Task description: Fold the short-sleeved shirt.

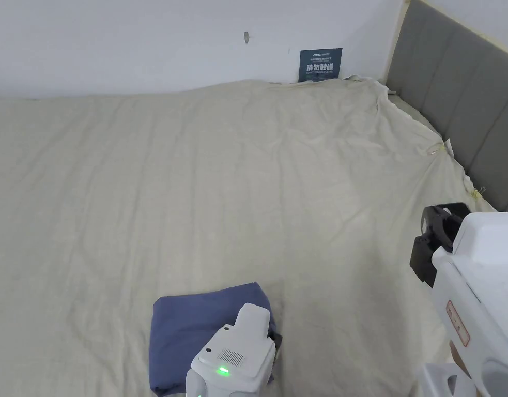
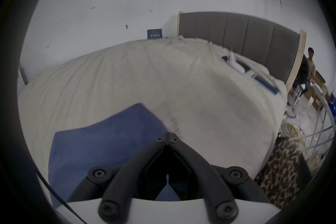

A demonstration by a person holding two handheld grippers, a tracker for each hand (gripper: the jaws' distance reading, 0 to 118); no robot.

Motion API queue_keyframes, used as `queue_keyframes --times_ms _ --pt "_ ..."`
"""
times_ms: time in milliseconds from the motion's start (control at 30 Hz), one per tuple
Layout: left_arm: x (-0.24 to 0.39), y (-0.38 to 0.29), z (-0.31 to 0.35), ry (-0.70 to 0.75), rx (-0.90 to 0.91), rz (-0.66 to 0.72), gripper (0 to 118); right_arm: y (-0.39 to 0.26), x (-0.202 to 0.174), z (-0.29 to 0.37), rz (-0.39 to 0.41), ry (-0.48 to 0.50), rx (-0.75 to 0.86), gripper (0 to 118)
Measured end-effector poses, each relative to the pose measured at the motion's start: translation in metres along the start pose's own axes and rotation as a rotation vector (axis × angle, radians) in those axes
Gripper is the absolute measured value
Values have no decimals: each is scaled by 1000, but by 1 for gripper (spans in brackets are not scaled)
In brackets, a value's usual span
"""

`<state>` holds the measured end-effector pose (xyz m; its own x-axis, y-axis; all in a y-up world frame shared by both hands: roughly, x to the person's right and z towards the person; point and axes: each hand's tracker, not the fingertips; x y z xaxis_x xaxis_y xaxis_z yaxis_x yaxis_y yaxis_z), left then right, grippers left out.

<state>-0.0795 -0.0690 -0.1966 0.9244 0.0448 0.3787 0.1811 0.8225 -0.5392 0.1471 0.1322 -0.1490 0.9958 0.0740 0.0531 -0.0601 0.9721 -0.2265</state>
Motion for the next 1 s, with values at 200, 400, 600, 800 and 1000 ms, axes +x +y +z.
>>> queue_keyframes --times_ms 200,400,600,800,1000 --pt "-7 51 42 -20 195 36 0 11 -8 8 5 21 35 0" --pt "-35 103 96 68 361 33 0 25 -22 17 -3 56 86 0" --pt "-71 132 143 201 489 6 0 39 -38 24 -6 90 138 0" --pt "-108 146 184 326 565 15 0 49 -51 24 -3 115 183 0" --pt "-140 146 216 435 605 25 0 51 -63 23 -3 130 203 0"
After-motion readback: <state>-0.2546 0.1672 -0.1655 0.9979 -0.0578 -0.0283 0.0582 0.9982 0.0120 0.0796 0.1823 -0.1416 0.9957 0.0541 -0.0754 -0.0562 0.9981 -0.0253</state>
